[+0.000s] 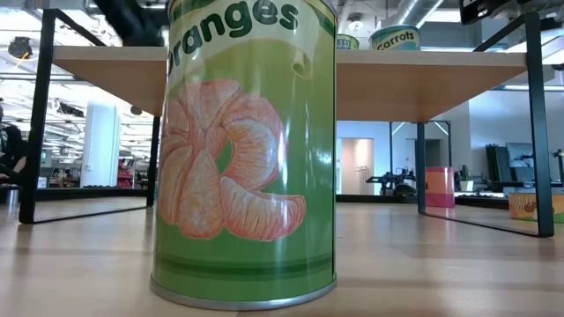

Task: Pick and place cans onto a shelf
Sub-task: Put the canned tuna on the shelf

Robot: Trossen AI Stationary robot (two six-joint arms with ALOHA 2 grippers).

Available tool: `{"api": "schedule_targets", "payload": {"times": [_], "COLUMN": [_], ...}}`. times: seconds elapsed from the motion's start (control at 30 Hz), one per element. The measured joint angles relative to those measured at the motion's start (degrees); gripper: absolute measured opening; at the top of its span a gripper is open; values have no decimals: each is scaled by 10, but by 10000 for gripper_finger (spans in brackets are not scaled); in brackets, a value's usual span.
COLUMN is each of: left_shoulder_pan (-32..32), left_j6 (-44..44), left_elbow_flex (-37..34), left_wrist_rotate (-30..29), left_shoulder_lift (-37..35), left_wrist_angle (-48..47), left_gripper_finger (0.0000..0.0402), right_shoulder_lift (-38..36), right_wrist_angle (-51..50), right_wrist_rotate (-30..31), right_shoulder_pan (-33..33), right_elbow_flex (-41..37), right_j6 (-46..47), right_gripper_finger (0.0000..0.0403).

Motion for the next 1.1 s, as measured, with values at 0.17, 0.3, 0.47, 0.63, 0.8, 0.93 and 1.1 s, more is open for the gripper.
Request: {"api": "schedule_targets", "payload": {"times": [0.17, 0.3, 0.47, 0.63, 0.8, 0.93, 1.1], "left_shoulder_pan": [143, 205, 228, 237, 244, 250, 244], "left_j6": [44, 78, 103, 113, 149, 172, 193], "left_elbow_flex": [-17, -17, -17, -17, -17, -40, -82], "left_wrist_rotate": [74, 116, 115, 100, 113, 125, 127], "left_shoulder_lift": [39, 95, 167, 215, 231, 234, 235], "left_wrist_angle": [25, 50, 45, 40, 42, 58, 113], "left_gripper_finger": [0, 0, 0, 0, 0, 0, 0], "right_shoulder_lift": [0, 0, 0, 0, 0, 0, 0], "right_wrist_angle": [1, 2, 2, 2, 4, 7, 6], "right_wrist_rotate": [0, 0, 0, 0, 0, 0, -2], "right_shoulder_pan": [0, 0, 0, 0, 0, 0, 0], "right_elbow_flex": [0, 0, 0, 0, 0, 0, 0], "right_j6": [0, 0, -2, -9, -9, -11, -15], "right_gripper_finger": [5, 5, 5, 5, 5, 6, 6]}}
